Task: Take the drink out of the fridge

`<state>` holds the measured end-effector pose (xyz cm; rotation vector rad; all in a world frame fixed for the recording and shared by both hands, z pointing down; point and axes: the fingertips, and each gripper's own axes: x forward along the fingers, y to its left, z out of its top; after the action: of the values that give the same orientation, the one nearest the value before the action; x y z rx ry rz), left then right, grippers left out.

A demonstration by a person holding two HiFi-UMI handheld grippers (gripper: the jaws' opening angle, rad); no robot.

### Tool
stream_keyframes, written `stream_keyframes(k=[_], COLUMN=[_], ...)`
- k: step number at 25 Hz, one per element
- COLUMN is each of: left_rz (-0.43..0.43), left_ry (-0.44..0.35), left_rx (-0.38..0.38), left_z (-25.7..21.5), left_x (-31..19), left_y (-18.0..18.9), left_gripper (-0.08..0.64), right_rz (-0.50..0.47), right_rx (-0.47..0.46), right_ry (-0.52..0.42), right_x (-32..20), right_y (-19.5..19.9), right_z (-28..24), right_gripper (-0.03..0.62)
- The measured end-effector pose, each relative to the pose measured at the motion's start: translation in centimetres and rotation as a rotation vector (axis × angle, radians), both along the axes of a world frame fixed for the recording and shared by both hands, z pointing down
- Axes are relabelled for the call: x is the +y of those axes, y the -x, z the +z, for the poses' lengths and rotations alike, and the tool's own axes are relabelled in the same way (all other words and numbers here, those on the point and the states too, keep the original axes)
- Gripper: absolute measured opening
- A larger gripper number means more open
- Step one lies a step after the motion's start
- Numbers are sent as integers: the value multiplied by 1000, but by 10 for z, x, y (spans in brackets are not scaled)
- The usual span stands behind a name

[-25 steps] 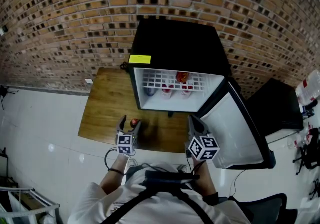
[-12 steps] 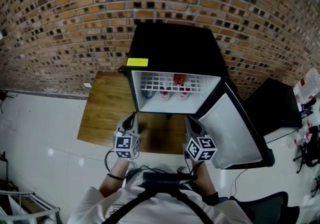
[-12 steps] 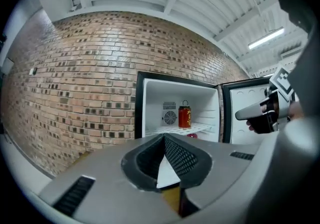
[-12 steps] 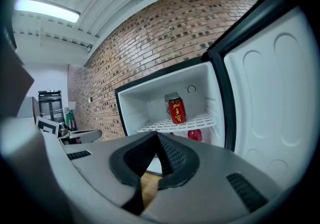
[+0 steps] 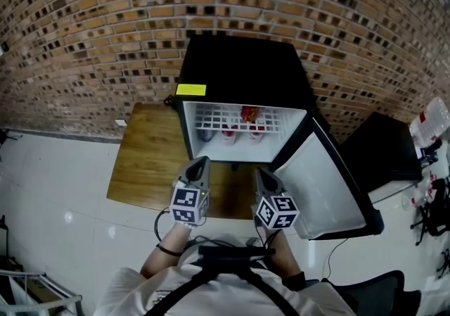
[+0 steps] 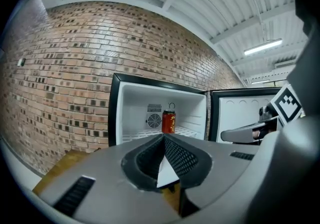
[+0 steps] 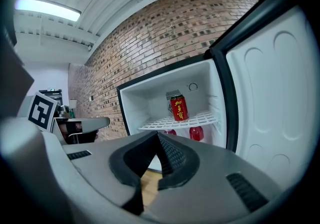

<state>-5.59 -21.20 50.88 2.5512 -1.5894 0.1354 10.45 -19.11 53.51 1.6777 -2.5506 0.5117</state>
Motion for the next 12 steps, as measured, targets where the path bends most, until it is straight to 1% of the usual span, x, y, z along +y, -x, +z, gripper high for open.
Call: stream_keyframes(k=[4, 12], left_rz=[10, 13], left_ry=[22, 24], left_rx=[9, 15], left_z=[4, 4], left_x=[2, 2], left_y=[-4, -5], left_gripper=[2, 2], right_rz=[-8, 0], right_rx=[7, 9], right_ry=[8, -6], right_x=[1, 2], right_y=[2, -1], right_z=[2, 0], right_gripper=[15, 15])
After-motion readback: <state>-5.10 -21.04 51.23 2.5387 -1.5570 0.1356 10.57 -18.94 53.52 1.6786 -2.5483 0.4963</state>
